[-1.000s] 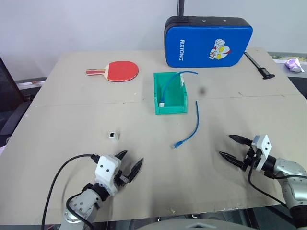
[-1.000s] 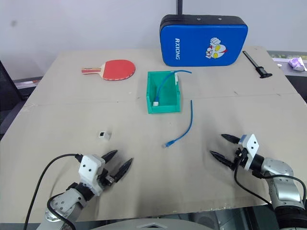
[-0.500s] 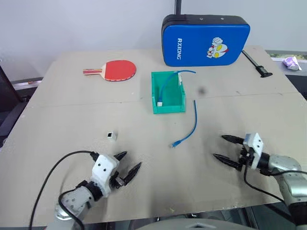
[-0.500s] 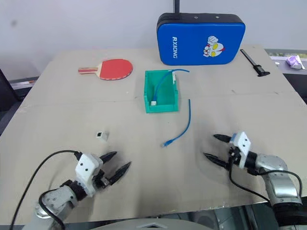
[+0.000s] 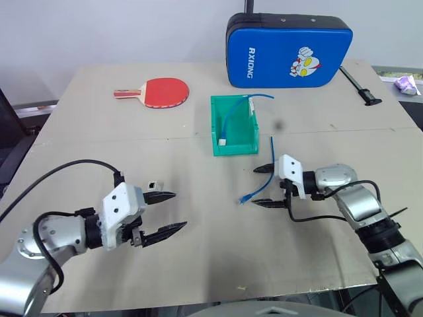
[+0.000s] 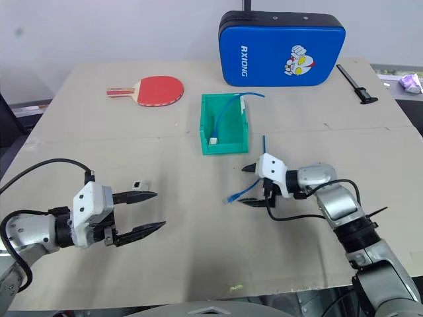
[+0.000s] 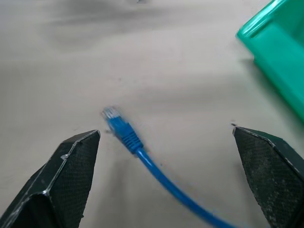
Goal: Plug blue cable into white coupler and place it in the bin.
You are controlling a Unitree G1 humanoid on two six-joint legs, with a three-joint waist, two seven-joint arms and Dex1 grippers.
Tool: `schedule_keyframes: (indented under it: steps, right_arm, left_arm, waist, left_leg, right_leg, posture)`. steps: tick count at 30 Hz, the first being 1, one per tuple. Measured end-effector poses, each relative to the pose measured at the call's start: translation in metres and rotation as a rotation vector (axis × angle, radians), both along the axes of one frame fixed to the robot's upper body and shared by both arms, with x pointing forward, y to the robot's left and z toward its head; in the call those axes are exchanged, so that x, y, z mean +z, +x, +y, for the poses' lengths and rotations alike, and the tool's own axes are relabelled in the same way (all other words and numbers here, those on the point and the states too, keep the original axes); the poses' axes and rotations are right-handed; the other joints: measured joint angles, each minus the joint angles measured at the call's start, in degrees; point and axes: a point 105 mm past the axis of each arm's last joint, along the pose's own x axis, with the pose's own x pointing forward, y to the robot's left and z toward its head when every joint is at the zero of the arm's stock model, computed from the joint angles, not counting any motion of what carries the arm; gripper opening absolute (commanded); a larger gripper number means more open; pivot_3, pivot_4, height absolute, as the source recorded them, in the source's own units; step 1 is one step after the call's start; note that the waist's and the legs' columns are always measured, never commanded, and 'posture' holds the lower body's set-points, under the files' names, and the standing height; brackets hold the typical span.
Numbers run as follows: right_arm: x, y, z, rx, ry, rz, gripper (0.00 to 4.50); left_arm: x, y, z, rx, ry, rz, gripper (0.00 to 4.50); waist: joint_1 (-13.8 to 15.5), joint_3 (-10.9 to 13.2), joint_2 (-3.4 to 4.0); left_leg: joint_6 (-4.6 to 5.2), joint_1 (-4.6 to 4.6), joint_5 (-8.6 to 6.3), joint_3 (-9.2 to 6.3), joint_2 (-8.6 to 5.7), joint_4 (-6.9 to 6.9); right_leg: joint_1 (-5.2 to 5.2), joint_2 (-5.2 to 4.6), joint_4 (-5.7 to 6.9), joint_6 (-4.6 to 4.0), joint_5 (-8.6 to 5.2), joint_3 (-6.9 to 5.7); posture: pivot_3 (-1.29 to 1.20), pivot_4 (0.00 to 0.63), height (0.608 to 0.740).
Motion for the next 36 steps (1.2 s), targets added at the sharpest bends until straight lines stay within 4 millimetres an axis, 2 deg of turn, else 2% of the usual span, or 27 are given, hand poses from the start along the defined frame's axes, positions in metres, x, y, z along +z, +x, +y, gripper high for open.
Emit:
schedule_keyframes:
  steps: [1,3,5,7,10,19,22,24,27,30,33,36]
  right_arm:
    - [-0.004,0.000,0.000,0.005,-0.024,0.012,4.06]
    - [-0.010,-0.002,-0.001,0.021,-0.057,0.030,3.65]
    - [-0.009,-0.004,0.002,0.061,-0.092,0.026,2.51]
    - [-0.009,-0.004,0.003,0.068,-0.098,0.033,1.60]
    - [-0.009,-0.005,0.009,0.065,-0.079,0.063,0.01]
    - [-0.005,0.011,0.039,0.047,-0.049,0.055,0.01]
    - [-0.005,0.018,0.044,0.047,-0.047,0.037,0.80]
    - [-0.004,0.020,0.047,0.060,-0.044,0.036,1.66]
    - [-0.003,0.019,0.050,0.069,-0.033,0.024,3.35]
    - [0.001,0.024,0.048,0.046,-0.020,-0.002,4.42]
    - [0.018,0.025,0.034,0.020,0.012,-0.037,4.42]
    - [0.035,0.015,0.014,0.003,0.069,-0.057,4.42]
  left_arm:
    - [0.002,0.000,0.001,0.001,0.005,-0.003,3.69]
    - [0.004,0.001,0.001,-0.003,0.012,0.001,3.69]
    - [0.011,0.003,-0.001,-0.015,0.028,-0.009,3.69]
    - [0.014,0.003,-0.003,-0.021,0.029,-0.015,3.69]
    - [0.012,0.003,-0.002,-0.008,0.030,0.003,3.69]
    - [0.012,0.005,-0.006,-0.003,0.021,0.003,3.69]
    - [0.012,0.006,-0.008,-0.006,0.019,0.004,3.69]
    - [0.013,0.007,-0.009,-0.012,0.018,0.000,3.69]
    - [0.011,0.007,-0.013,-0.029,0.014,0.006,3.69]
    - [0.011,0.009,-0.015,-0.042,0.008,0.004,3.69]
    - [0.008,0.016,-0.019,-0.061,0.006,0.015,3.69]
    - [0.002,0.033,-0.017,-0.043,0.017,0.025,3.69]
  waist:
    - [0.00,0.01,0.01]
    - [0.04,0.04,0.00]
    - [-0.08,0.06,0.00]
    - [-0.14,0.05,0.00]
    - [-0.28,0.05,-0.01]
    - [-0.23,0.06,0.00]
    - [-0.26,0.05,0.00]
    - [-0.27,0.05,0.00]
    - [-0.29,0.05,0.00]
    - [-0.23,0.06,0.01]
    - [0.09,0.06,0.02]
    - [0.37,0.04,-0.02]
  left_leg:
    - [-0.14,-0.01,0.07,0.00,0.00,-0.02]
    - [-0.14,-0.03,0.07,-0.03,-0.01,-0.02]
    - [0.05,0.01,-0.04,-0.03,-0.01,0.00]
    - [0.06,0.05,-0.04,-0.03,-0.01,0.01]
    - [0.04,0.10,-0.03,-0.04,0.02,0.01]
    - [-0.17,0.10,0.09,-0.10,0.03,0.02]
    - [-0.21,0.08,0.12,-0.09,0.02,0.03]
    - [-0.36,0.08,0.21,-0.10,0.02,0.03]
    - [-0.40,0.07,0.22,-0.12,0.02,0.01]
    - [-0.40,0.05,0.22,-0.12,0.01,0.01]
    - [-0.38,0.05,0.22,-0.15,-0.02,0.03]
    - [-0.19,0.05,0.10,-0.20,-0.02,0.03]
  right_leg:
    - [0.00,0.00,-0.03,0.01,0.00,-0.01]
    - [0.00,0.00,-0.03,0.01,0.00,-0.04]
    - [0.02,0.01,0.00,0.01,0.00,-0.03]
    - [0.04,0.00,0.05,0.01,0.01,-0.02]
    - [0.04,0.05,0.15,0.00,0.01,-0.01]
    - [0.04,0.12,0.20,-0.01,0.02,-0.01]
    - [0.03,0.12,0.19,0.04,0.05,0.00]
    - [0.03,0.12,0.19,0.05,0.06,-0.01]
    - [0.03,0.13,0.20,0.10,0.09,-0.01]
    - [0.02,0.12,0.20,0.11,0.09,-0.01]
    - [0.04,0.11,0.20,0.16,0.13,-0.02]
    - [0.07,0.13,0.21,0.22,0.15,-0.06]
  posture:
    - [0.00,0.150,0.728]
    - [0.00,0.150,0.728]
    - [0.00,0.150,0.728]
    - [0.00,0.150,0.728]
    - [0.00,0.150,0.728]
    - [0.00,0.150,0.728]
    - [0.00,0.150,0.728]
    - [0.00,0.150,0.728]
    - [0.00,0.150,0.728]
    - [0.00,0.150,0.728]
    - [0.00,0.150,0.728]
    - [0.00,0.150,0.728]
